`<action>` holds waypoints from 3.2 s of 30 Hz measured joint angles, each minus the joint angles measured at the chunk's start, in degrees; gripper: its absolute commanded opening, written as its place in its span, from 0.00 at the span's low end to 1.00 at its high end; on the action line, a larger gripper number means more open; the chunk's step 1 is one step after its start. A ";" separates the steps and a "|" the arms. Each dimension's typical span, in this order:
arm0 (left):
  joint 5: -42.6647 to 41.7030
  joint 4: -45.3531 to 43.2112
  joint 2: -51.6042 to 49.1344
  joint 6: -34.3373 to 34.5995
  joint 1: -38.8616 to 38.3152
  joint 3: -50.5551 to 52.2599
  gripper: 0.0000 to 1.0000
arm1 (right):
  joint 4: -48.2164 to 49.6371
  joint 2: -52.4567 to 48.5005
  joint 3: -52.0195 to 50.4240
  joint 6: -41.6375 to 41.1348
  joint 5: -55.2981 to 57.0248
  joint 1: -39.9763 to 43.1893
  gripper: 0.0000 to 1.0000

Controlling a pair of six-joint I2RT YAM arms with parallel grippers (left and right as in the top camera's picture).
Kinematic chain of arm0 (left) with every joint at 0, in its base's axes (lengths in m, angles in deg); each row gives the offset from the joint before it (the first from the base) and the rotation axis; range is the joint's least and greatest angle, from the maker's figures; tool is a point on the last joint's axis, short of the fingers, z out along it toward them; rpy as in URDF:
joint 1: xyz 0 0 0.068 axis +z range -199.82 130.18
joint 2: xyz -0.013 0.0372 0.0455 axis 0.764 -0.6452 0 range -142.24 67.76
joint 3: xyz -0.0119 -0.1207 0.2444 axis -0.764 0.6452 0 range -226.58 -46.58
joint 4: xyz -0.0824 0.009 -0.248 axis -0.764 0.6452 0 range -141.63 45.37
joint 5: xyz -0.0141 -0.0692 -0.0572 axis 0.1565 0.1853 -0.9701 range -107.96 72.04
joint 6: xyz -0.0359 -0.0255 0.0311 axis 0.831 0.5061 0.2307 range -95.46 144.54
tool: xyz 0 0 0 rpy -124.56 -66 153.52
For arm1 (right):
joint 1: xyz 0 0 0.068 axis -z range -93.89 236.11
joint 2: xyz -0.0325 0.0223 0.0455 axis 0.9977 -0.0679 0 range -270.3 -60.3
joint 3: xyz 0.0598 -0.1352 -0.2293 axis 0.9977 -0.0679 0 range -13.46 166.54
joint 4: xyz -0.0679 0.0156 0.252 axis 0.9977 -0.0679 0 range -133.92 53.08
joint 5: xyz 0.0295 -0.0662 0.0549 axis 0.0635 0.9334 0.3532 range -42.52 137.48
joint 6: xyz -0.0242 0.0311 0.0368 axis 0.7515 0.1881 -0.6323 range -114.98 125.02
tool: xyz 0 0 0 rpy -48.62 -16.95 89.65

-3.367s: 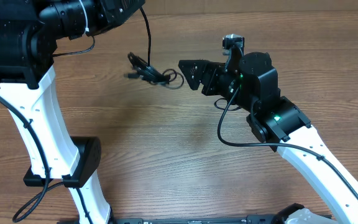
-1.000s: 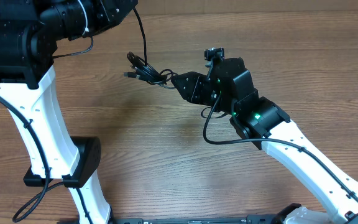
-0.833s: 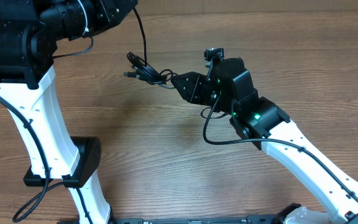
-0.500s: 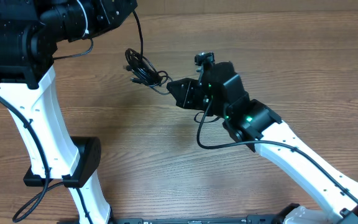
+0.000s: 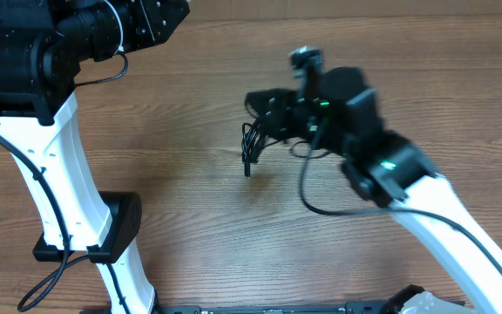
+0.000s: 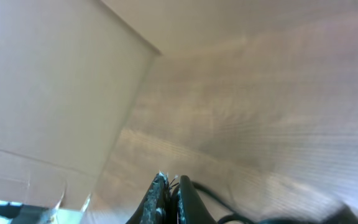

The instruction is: Untangle cables

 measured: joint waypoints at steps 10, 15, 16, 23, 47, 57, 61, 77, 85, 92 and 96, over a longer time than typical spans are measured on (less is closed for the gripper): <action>-2.86 2.69 0.00 -13.57 -2.69 0.00 0.95 | -6.45 11.32 3.13 7.32 2.73 3.30 0.04; -5.31 2.71 0.00 -24.41 -8.61 0.00 1.00 | -9.42 12.11 3.13 9.90 6.23 3.30 0.04; -5.46 2.71 0.00 -26.45 -9.66 0.00 1.00 | -10.23 12.26 3.13 10.45 7.39 3.32 0.04; 6.82 2.67 0.57 -31.32 -15.39 3.26 1.00 | -16.76 13.33 3.13 13.66 20.72 3.32 0.94; 36.83 -31.56 10.93 -21.79 -17.49 12.24 0.93 | -28.15 15.96 20.87 16.52 33.33 3.32 0.92; 47.17 -53.33 32.68 -25.81 -13.31 70.84 1.00 | -29.86 15.78 20.87 16.50 33.35 3.32 0.94; 48.63 -55.63 43.08 -27.39 -13.38 89.33 1.00 | -31.58 15.78 20.87 16.52 33.33 3.30 0.95; 29.73 -50.97 39.60 -24.02 -20.11 110.75 0.92 | -38.25 14.58 20.87 16.59 30.88 3.32 0.73; 28.55 -60.15 27.02 -23.63 -23.06 111.06 0.87 | -40.81 14.10 20.87 16.52 30.29 3.32 0.72; 27.39 -59.56 19.78 -22.86 -25.51 111.10 0.75 | -41.42 14.10 20.87 16.52 30.32 3.32 0.72; 27.17 -59.54 16.26 -22.77 -27.30 111.10 0.67 | -42.05 14.10 20.85 16.48 30.29 3.30 0.72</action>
